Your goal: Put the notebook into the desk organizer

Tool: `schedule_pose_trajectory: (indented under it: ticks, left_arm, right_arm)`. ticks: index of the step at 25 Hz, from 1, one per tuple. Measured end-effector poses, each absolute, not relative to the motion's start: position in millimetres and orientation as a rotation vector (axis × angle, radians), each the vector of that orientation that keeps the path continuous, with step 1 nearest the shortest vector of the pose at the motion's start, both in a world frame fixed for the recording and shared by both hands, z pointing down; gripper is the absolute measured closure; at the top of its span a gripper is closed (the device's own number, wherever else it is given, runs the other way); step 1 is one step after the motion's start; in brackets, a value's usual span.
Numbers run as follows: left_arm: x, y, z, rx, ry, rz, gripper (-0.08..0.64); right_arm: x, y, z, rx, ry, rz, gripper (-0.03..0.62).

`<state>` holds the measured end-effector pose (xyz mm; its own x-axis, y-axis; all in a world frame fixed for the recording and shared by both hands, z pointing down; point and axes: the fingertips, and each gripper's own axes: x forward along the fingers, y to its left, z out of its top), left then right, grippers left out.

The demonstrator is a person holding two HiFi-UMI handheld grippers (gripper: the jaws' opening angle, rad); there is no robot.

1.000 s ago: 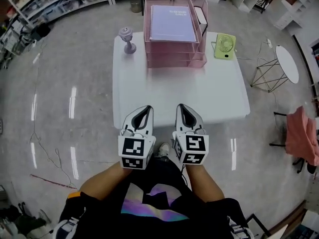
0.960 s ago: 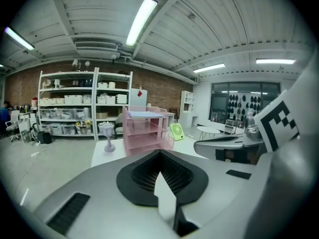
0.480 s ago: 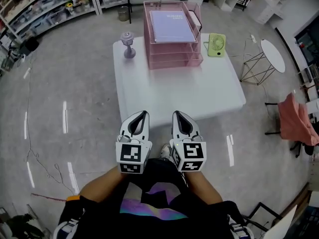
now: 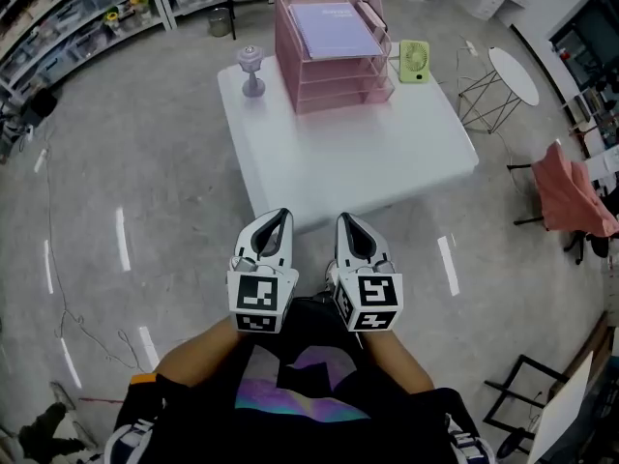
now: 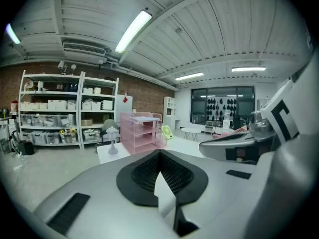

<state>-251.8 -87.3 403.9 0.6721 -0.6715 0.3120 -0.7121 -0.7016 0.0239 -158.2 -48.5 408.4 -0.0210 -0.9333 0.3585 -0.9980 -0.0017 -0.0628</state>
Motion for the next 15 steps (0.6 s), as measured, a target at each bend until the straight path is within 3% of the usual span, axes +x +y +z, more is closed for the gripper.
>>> schedule_pose_trajectory:
  ticks: [15]
  left_arm:
    - [-271,-81,408,2.781,-1.079,0.418,0.551]
  right_arm:
    - [-184,-39,416,2.075,-2.016,0.443,0.577]
